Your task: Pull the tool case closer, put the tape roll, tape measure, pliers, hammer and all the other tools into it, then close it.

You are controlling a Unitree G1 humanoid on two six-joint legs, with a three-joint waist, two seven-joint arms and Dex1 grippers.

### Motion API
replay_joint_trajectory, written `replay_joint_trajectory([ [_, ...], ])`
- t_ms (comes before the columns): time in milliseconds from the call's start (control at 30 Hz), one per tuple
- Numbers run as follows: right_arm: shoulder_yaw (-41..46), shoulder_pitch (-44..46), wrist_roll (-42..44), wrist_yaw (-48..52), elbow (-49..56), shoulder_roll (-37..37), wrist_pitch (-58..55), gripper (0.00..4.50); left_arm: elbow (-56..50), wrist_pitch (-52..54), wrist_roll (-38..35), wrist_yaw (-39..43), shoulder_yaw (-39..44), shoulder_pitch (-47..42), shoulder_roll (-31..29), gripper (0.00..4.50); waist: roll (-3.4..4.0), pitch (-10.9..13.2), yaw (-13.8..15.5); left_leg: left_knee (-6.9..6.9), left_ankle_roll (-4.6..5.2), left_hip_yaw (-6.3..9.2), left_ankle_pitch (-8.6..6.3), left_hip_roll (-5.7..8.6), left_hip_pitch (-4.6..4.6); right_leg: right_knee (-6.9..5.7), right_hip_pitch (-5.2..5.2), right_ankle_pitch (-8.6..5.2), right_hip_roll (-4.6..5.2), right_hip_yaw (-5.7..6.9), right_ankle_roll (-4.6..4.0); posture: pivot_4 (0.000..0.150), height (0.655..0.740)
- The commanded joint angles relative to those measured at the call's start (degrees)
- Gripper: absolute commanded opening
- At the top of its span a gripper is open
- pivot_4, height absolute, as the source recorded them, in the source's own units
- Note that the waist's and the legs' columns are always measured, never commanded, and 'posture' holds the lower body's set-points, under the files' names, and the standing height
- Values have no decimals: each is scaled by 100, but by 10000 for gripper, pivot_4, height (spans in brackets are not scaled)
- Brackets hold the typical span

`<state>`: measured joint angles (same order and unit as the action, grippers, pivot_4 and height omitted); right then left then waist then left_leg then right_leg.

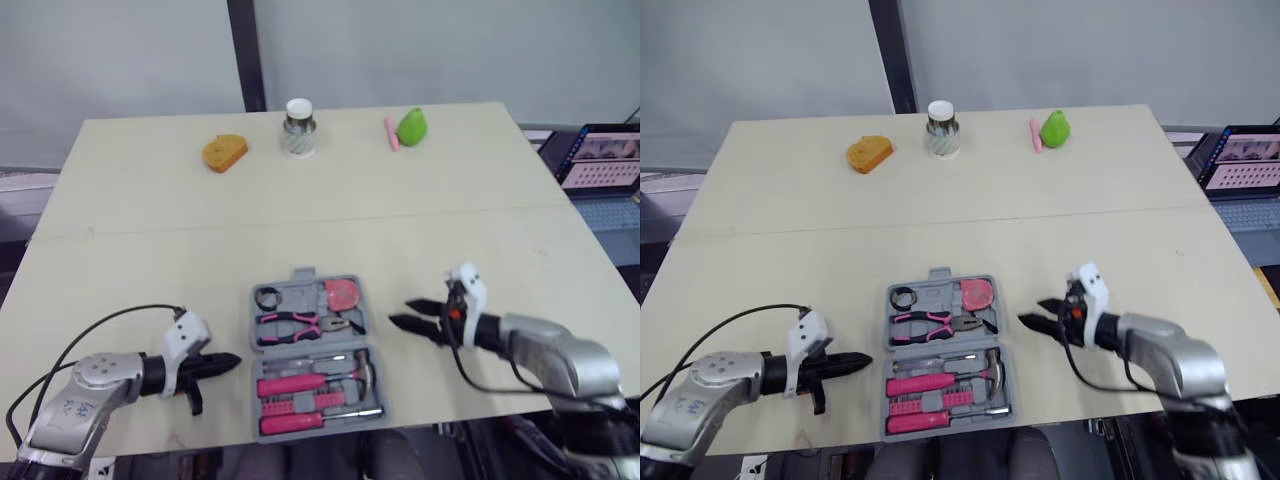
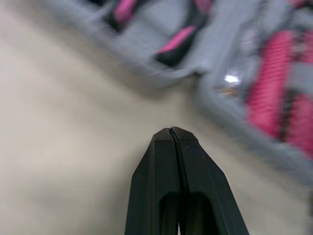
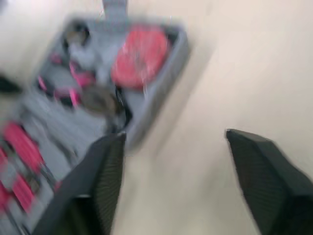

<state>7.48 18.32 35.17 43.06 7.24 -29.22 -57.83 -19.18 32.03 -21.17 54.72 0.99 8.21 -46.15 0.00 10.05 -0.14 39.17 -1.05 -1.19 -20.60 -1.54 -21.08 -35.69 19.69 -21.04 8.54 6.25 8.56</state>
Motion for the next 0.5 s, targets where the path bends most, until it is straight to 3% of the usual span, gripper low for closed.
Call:
replay_joint_trajectory([
  [33, 171, 592, 193, -475, -847, 345, -695, 44425, -512, 256, -92, 248, -397, 173, -193, 0, 1, 0, 2, -3, 0, 0, 0, 0, 1, -1, 1, 0, -1, -1, 0, 1500, 7400],
  [300, -145, 1399, 76, -459, -2159, 862, -910, 44425, 2, -562, 1197, 76, -1647, 77, -426, 0, 39, -22, -9, -9, 0, 2, 0, 10, 3, -4, 1, 0, 1, -8, 0, 1500, 7400],
  [500, -135, 1484, 439, -34, -2149, 1146, -1015, 44425, 318, -905, 1289, -18, -1739, 89, -344, 0, 106, -66, -17, -21, 0, -6, 0, 7, 14, -5, 2, 0, 0, -9, 0, 1500, 7400],
])
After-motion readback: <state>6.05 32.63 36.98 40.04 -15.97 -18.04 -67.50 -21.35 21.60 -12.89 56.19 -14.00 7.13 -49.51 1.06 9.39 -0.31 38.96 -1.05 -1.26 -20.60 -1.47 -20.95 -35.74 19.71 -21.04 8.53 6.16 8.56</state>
